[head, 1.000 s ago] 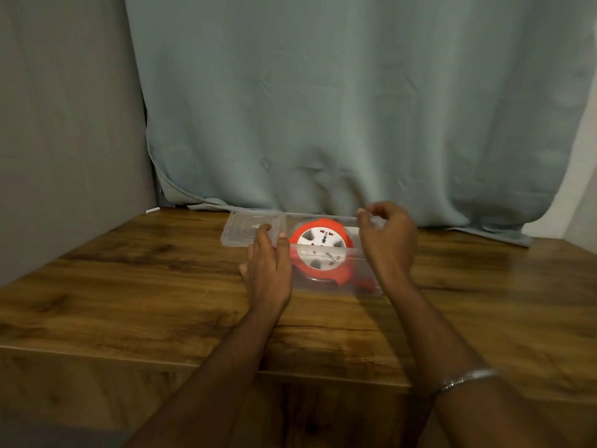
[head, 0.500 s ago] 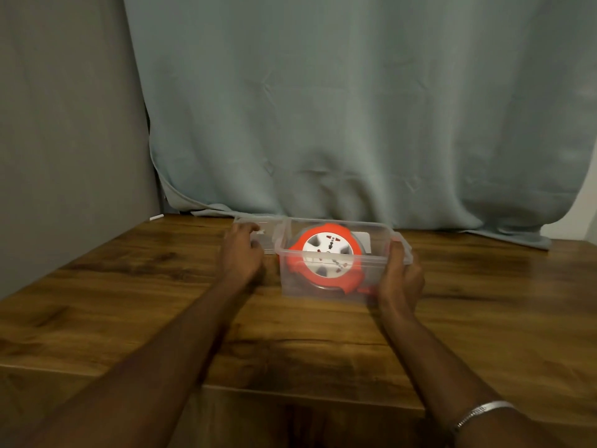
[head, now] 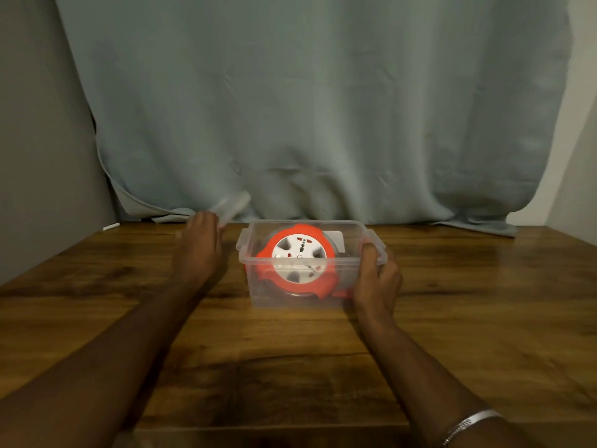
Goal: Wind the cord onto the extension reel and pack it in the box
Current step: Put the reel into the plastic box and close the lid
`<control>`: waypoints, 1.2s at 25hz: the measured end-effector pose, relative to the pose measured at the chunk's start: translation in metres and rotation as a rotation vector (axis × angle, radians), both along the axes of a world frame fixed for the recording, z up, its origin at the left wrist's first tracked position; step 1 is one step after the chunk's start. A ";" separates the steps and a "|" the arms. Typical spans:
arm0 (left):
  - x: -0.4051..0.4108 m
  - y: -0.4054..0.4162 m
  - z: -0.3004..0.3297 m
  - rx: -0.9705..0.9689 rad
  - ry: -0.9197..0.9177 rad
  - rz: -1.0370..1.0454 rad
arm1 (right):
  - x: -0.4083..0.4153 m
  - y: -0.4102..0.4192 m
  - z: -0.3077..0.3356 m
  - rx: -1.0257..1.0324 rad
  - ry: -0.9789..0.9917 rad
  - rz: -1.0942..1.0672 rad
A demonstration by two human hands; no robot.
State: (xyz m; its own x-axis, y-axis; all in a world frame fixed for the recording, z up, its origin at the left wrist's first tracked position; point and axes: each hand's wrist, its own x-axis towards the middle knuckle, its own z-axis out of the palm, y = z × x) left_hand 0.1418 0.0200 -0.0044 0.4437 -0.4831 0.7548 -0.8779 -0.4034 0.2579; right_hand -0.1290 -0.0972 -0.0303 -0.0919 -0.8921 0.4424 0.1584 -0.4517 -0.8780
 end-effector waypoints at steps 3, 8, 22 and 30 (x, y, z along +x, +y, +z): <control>-0.023 0.002 0.046 -0.390 0.111 -0.153 | 0.000 0.001 0.001 -0.004 0.016 0.007; -0.057 0.021 0.126 -0.939 0.640 -0.292 | 0.000 0.002 -0.001 0.027 0.032 0.027; -0.081 0.015 0.063 -0.567 1.291 -0.379 | -0.006 0.012 0.006 -0.138 -0.078 0.052; -0.067 0.011 0.063 -0.415 0.964 -0.149 | -0.009 0.015 0.009 -0.218 -0.059 0.026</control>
